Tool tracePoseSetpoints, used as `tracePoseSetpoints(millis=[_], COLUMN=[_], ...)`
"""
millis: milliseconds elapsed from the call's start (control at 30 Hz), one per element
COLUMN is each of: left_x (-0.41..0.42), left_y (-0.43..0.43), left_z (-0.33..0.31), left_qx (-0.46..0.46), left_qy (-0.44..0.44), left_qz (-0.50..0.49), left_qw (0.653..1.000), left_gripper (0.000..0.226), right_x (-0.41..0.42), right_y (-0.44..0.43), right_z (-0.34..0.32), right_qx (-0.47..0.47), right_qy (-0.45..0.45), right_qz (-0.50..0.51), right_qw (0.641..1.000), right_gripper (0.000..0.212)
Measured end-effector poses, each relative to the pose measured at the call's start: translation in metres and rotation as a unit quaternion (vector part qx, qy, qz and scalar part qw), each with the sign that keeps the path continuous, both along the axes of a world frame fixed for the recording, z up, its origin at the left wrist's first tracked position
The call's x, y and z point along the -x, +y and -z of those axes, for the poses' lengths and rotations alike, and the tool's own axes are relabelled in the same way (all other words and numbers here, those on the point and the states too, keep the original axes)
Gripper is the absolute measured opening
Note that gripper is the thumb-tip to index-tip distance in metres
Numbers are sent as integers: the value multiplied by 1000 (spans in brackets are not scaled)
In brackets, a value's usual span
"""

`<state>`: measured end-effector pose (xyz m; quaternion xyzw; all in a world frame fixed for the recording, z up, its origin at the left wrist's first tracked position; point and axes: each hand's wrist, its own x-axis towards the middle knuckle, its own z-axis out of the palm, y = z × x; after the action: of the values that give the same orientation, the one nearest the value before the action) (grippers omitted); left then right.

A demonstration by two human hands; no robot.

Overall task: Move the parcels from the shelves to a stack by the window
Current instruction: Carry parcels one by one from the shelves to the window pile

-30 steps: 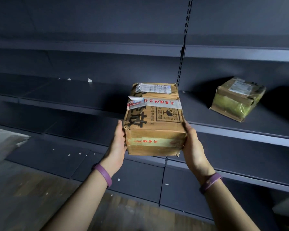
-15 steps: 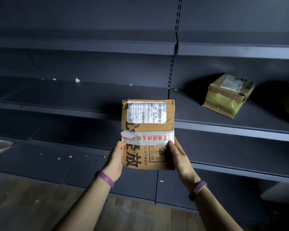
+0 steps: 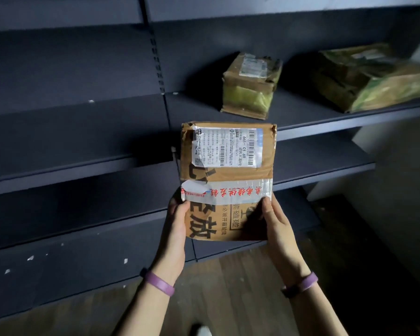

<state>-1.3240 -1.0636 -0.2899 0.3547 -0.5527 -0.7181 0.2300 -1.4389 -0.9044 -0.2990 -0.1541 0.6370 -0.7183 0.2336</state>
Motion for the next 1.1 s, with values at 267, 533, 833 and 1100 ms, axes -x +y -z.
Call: tracePoseSetpoints(millis=[267, 533, 833, 1100], left_x=[68, 100, 107, 149], left_y=[98, 247, 397, 491], left_z=[7, 4, -4, -25], left_qx=[-14, -15, -23, -24], left_qy=[-19, -40, -63, -21], left_qz=[193, 311, 411, 481], left_qw=[981, 949, 909, 876], left_gripper=[35, 36, 38, 38], right_x=[0, -17, -38, -20], right_y=[128, 281, 427, 518], right_z=[2, 9, 0, -12], right_qx=[32, 35, 35, 20], right_qy=[-19, -4, 2, 20], right_qz=[175, 294, 398, 477], right_qw=[984, 955, 917, 878], right_gripper=[45, 43, 44, 43])
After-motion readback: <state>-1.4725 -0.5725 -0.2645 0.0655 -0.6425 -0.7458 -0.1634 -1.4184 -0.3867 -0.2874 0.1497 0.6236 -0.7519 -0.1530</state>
